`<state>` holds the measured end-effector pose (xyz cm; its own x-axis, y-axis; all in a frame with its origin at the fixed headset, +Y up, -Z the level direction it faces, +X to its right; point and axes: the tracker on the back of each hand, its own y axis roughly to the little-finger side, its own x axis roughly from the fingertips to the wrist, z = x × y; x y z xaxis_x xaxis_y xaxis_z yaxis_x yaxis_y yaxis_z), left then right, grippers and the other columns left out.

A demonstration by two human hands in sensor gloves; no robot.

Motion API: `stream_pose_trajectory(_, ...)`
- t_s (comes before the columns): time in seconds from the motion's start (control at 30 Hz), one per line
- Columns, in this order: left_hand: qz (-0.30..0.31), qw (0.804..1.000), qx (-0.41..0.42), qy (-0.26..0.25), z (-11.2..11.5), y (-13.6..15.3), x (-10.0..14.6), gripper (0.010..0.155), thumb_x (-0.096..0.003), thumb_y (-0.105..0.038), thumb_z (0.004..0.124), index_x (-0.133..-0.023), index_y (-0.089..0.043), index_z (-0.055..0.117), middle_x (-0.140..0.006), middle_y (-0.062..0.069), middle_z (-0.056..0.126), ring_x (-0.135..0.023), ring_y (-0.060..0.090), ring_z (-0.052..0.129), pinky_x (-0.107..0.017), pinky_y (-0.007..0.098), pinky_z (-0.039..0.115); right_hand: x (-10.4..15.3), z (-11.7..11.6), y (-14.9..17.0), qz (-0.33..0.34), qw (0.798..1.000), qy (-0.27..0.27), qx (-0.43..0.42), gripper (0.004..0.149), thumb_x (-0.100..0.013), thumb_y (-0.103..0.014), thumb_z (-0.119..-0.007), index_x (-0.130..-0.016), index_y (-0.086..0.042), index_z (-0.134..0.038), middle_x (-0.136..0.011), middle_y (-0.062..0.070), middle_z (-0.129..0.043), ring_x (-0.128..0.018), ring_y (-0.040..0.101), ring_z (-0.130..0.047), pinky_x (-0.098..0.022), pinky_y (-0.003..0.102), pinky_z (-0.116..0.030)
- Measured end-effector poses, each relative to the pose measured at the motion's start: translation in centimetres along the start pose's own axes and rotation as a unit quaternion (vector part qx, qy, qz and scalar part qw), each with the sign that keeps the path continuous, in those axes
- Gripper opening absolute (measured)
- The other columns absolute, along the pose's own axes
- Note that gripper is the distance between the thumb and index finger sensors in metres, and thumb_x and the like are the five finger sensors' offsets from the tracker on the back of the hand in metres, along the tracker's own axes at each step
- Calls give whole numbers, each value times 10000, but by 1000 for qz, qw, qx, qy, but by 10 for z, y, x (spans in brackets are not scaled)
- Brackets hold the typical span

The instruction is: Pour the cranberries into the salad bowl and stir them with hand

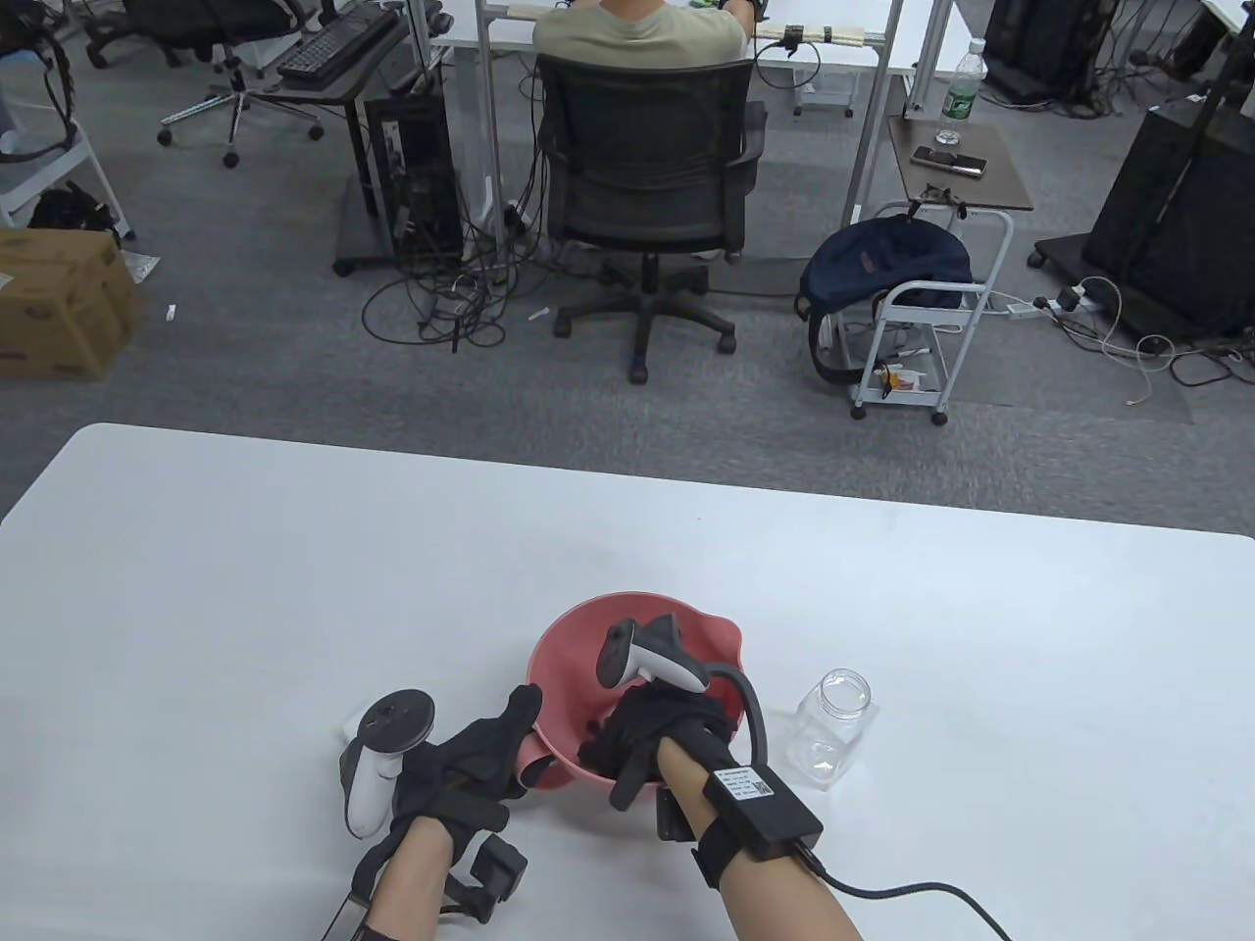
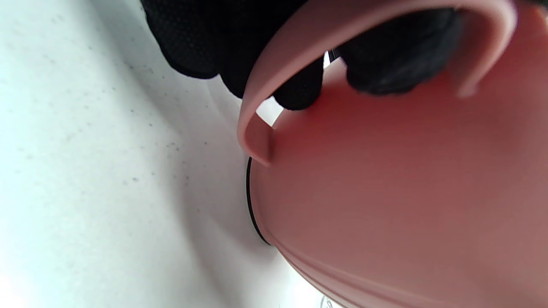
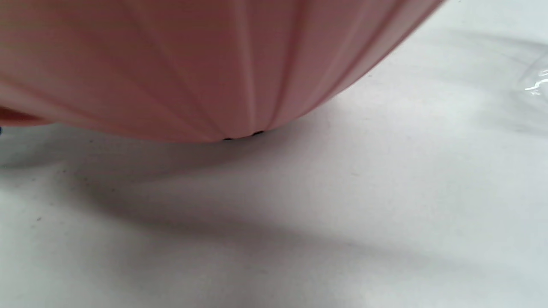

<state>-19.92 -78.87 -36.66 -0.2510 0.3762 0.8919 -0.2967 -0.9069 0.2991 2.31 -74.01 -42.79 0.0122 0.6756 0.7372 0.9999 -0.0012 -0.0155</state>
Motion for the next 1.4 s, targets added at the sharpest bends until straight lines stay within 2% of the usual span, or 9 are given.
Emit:
stream_pose_trajectory(0.13,0,1000,1,0,0,0,0,739,-463,-956,558,-506,-332,952,-1001,-47,864,-956,269,822,-730,438,711,1,1,1,-15,1000,7,-1,901,-525,-787,-713,-1125,-163,-464,-1081,92,-694,-751,47,-930,-488,192,-906)
stream_pose_trajectory(0.33,0,1000,0,0,0,0,0,735,-464,-952,560,-507,-331,952,-1003,-44,862,-957,270,821,-730,439,711,1,0,1,-21,1000,2,8,679,-522,-782,-725,-999,-299,-730,-853,-63,-931,-499,-92,-962,-291,119,-896)
stream_pose_trajectory(0.53,1,1000,-1,1,-1,0,0,736,-464,-951,559,-509,-331,953,-1004,-42,862,-958,271,819,-730,440,710,-1,-1,0,-7,1000,-19,11,551,-496,-794,-700,-916,-449,-785,-807,-173,-958,-475,-132,-941,-291,109,-886)
stream_pose_trajectory(0.77,1,1000,-2,3,-1,0,0,734,-466,-949,559,-510,-331,954,-1005,-42,859,-958,275,818,-730,441,710,-1,-1,0,2,1000,-10,7,506,-475,-792,-697,-887,-517,-796,-795,-222,-971,-479,-137,-960,-310,108,-899)
stream_pose_trajectory(0.87,2,1000,-4,4,-1,0,0,736,-465,-951,558,-511,-333,955,-1006,-42,858,-957,275,819,-730,441,709,0,-1,1,10,1000,-2,4,470,-464,-778,-699,-897,-603,-744,-760,-337,-974,-476,-175,-974,-312,81,-913)
stream_pose_trajectory(0.93,3,1000,-6,4,-1,0,0,736,-464,-952,558,-511,-333,955,-1005,-42,859,-957,273,818,-730,440,709,0,-1,1,14,1000,0,8,439,-465,-761,-697,-894,-668,-707,-766,-366,-967,-498,-195,-975,-328,63,-917)
stream_pose_trajectory(1.03,4,1000,-7,5,-1,0,-1,737,-465,-951,559,-510,-332,956,-1003,-41,860,-957,273,818,-731,440,709,0,-1,1,21,1000,6,7,433,-455,-725,-732,-884,-725,-670,-846,-421,-923,-618,-207,-978,-392,53,-931)
stream_pose_trajectory(1.17,5,1000,-8,7,0,0,-1,740,-463,-953,557,-511,-333,957,-1003,-43,859,-956,274,818,-730,440,709,0,0,2,36,999,14,3,463,-461,-672,-776,-893,-752,-631,-923,-476,-866,-754,-197,-954,-465,66,-933)
stream_pose_trajectory(1.4,3,1000,-6,8,0,0,-1,741,-462,-951,556,-510,-330,957,-1003,-40,860,-956,277,819,-731,442,708,2,1,2,51,998,26,-7,568,-451,-694,-785,-947,-773,-521,-1106,-529,-654,-991,-176,-803,-724,193,-854)
